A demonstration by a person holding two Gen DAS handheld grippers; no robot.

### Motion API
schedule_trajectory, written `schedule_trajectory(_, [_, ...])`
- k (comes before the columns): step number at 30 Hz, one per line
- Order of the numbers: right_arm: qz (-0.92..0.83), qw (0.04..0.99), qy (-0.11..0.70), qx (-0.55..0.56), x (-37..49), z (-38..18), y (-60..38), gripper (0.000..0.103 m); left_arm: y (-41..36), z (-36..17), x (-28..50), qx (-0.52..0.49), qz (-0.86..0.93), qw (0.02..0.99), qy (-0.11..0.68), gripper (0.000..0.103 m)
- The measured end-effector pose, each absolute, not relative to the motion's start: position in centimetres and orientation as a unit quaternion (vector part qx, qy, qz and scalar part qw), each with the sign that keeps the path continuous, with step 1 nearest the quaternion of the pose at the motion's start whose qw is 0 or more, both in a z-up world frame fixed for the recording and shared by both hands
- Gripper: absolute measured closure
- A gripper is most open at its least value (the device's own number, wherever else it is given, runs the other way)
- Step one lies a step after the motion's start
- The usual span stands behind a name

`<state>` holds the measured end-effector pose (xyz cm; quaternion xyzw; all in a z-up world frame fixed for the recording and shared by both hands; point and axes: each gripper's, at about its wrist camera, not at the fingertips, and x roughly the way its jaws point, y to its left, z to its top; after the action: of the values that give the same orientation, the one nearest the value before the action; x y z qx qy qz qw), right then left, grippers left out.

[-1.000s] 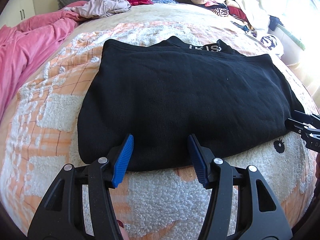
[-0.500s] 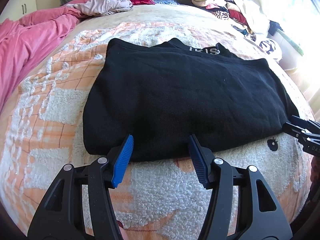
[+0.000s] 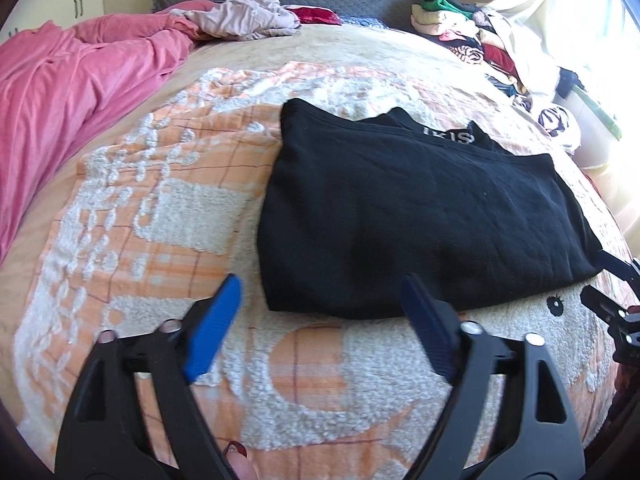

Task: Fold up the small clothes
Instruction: 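Press the folded edge flat with both open grippers, then withdraw them, then move both open grippers to the side edge of the folded black sweatshirt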

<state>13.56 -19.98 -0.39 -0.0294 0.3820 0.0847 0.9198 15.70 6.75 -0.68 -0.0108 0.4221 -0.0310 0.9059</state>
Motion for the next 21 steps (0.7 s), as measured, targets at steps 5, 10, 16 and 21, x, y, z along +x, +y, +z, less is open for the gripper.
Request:
schedule_trajectory(5, [0.093, 0.927, 0.361, -0.053, 13.4, 0.5, -17.8, 0.011, 8.2, -0.4, 15.7, -0.021, -0.021, 0.909, 0.415, 0.011])
schedule_trajectory(10, [0.109, 0.925, 0.353, -0.093, 13.6, 0.8, -15.1, 0.010, 9.9, -0.3, 16.5, -0.039, -0.019, 0.906, 0.422, 0.010])
schedule_trajectory(16, [0.138, 0.917, 0.356, -0.117, 14.5, 0.6, -11.1, 0.010, 11.8, 0.4, 17.9, -0.050, -0.006, 0.907, 0.418, 0.010])
schedule_trajectory(21, [0.156, 0.909, 0.360, -0.139, 15.5, 0.1, -7.6, 0.010, 13.1, 0.7, 19.2, -0.073, -0.002, 0.906, 0.417, 0.010])
